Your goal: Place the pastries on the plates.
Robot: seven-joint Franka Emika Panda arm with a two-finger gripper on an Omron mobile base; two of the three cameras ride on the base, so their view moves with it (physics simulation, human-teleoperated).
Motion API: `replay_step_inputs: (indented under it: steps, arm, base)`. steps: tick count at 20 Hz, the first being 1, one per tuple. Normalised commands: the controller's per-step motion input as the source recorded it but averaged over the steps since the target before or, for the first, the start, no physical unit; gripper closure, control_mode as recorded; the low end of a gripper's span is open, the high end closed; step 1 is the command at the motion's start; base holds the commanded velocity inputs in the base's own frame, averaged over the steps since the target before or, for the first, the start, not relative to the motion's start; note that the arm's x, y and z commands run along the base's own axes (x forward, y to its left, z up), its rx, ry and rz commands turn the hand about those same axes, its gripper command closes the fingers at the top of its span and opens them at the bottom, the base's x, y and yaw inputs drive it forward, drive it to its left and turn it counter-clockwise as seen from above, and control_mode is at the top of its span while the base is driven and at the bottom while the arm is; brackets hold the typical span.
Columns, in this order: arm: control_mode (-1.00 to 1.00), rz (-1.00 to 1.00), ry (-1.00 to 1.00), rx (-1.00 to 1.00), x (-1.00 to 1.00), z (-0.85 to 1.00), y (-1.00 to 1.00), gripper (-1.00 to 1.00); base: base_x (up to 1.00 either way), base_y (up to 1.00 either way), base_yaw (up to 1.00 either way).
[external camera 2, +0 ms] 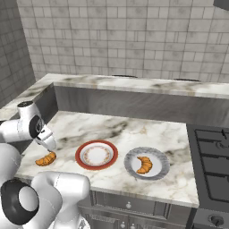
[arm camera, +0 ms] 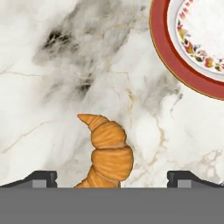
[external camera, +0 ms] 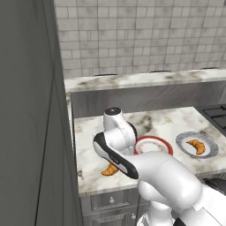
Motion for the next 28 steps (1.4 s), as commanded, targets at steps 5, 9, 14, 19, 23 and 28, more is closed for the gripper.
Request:
replay_step_inputs:
  steps: [5, 9, 14, 19, 23, 28]
  arm:
    - [-1.00, 0.00, 0.15, 0.00, 0.00, -0.08, 0.00, -1.00]
    - [-1.00, 0.00, 0.12, 0.00, 0.00, -0.29, 0.00, -1.00]
    - [-1.00, 0.00, 0.02, 0.00, 0.00, -0.33, 0.00, -1.00]
    - [-1.00, 0.00, 0.00, 0.00, 0.00, -0.22, 0.09, -1.00]
    - [-1.00, 0.00, 0.01, 0.00, 0.00, -0.23, 0.03, -1.00]
    - [-1.00, 0.00, 0.00, 0.00, 0.00, -0.26, 0.00, -1.00]
  base:
    - [0.00, 0.00, 0.00]
    - [0.00, 0.00, 0.00]
    - [0.00, 0.00, 0.00]
    - [0.00, 0.00, 0.00]
    - [0.00, 0.00, 0.00]
    - [0.00, 0.00, 0.00]
